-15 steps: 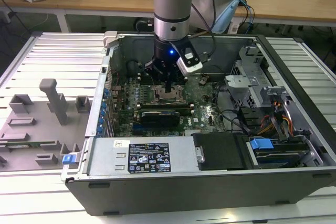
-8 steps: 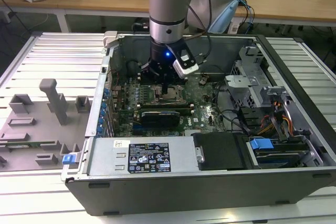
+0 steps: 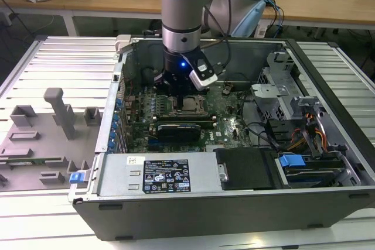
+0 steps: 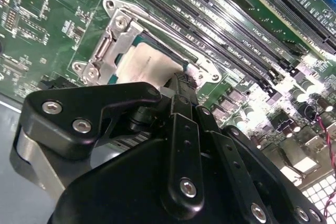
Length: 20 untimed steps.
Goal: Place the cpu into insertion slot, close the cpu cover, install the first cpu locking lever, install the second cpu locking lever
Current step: 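Close the cpu cover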
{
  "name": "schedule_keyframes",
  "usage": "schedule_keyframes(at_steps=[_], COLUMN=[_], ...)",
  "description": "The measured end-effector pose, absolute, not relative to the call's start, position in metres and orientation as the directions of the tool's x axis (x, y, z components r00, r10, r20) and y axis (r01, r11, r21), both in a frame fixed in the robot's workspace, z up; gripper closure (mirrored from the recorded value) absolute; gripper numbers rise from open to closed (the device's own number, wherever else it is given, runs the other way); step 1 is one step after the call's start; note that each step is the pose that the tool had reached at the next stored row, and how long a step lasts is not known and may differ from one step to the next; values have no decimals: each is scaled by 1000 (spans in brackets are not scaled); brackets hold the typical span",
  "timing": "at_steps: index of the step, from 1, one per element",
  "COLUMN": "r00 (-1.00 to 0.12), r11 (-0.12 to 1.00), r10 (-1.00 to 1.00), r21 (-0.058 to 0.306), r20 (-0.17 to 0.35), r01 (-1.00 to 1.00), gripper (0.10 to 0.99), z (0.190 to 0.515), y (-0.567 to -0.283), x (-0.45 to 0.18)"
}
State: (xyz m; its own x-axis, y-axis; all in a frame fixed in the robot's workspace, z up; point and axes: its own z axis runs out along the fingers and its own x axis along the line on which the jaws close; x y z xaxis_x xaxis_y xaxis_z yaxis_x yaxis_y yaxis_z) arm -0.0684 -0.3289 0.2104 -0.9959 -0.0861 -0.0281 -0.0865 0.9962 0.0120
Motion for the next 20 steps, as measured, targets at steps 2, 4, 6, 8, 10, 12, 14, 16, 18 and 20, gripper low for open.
schedule_keyframes(at_steps=[2, 4, 6, 8, 10, 12, 14, 16, 18, 20], r00=[-995, -994, -994, -993, -993, -993, -993, -993, -993, -993], r11=[995, 995, 994, 994, 993, 993, 993, 993, 993, 993], r10=[-95, -103, -109, -112, -113, -115, -115, -115, -115, -116], r21=[12, 12, 12, 12, 12, 12, 12, 12, 12, 13], r20=[-28, -28, -28, -28, -28, -28, -28, -28, -28, -28], r01=[-96, -103, -109, -113, -114, -115, -115, -116, -116, -116], gripper=[980, 980, 980, 980, 980, 980, 980, 980, 980, 980], z=[209, 208, 208, 207, 206, 206, 206, 207, 211, 212], y=[-328, -328, -327, -328, -328, -327, -327, -327, -327, -327], x=[-70, -72, -73, -73, -73, -71, -71, -71, -71, -71])
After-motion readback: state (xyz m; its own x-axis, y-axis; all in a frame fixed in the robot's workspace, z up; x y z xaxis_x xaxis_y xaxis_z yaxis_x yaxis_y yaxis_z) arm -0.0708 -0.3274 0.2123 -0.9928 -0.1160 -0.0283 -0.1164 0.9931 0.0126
